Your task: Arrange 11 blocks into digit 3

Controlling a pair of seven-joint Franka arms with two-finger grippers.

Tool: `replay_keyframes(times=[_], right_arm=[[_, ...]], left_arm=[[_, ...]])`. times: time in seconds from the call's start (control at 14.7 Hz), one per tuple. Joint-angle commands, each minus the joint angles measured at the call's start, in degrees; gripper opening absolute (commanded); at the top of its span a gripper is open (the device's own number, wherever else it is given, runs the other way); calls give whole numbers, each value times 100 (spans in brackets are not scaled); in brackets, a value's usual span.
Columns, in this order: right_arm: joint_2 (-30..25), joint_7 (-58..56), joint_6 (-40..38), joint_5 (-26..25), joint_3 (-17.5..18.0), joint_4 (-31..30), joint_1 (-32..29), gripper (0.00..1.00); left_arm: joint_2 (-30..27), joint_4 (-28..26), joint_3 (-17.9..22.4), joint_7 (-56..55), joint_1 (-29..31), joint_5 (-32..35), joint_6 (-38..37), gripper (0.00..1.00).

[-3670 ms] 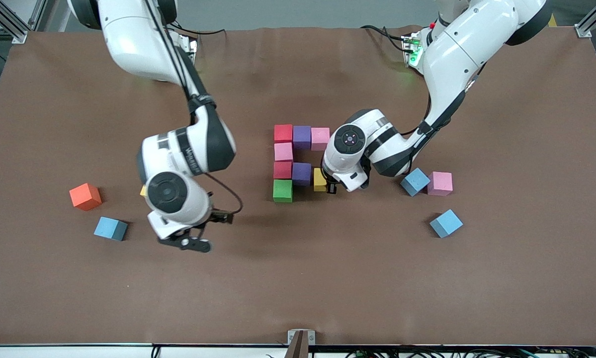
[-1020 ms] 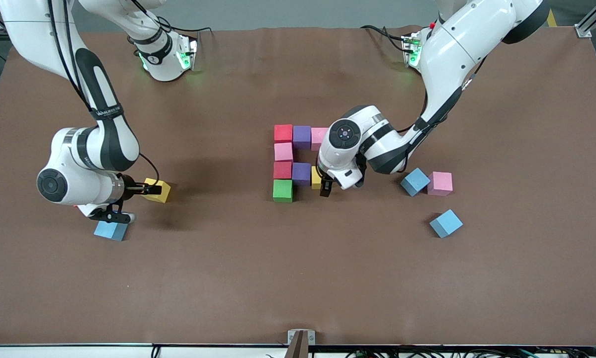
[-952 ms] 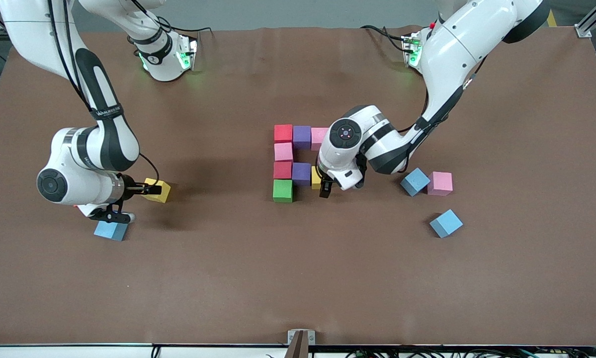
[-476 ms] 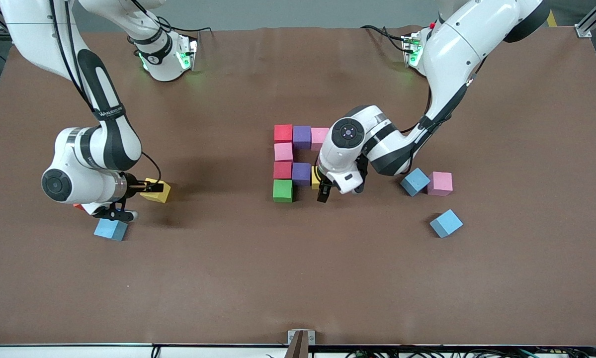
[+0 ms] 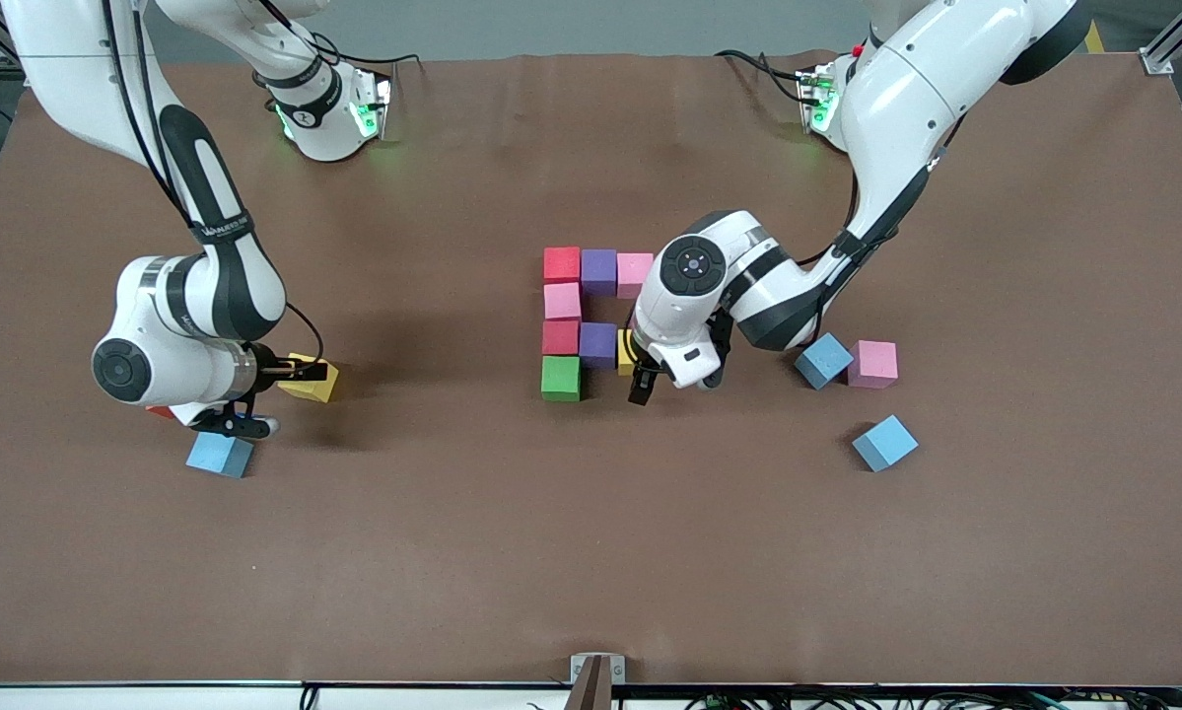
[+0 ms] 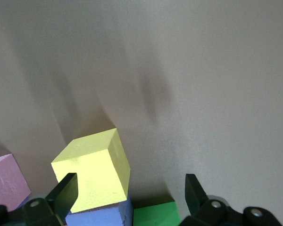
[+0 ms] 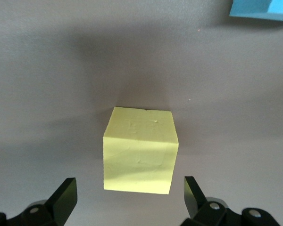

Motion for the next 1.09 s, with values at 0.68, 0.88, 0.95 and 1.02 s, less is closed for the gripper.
replay_keyframes(times=[0.68, 0.88, 0.95, 1.02], right_arm=[[38, -34, 143, -108, 127, -228, -132, 100], [46, -34, 520, -108, 118, -43, -132, 100], [46, -34, 669, -108, 118, -43, -132, 100], [46, -25, 714, -108, 118, -43, -132, 100]], left_arm=[[15, 165, 25, 100, -59, 68, -53, 100], [15, 165, 16, 99, -68, 68, -44, 100], [15, 165, 16, 100, -68, 68, -44, 100], [6, 165, 16, 100, -68, 68, -44, 100]])
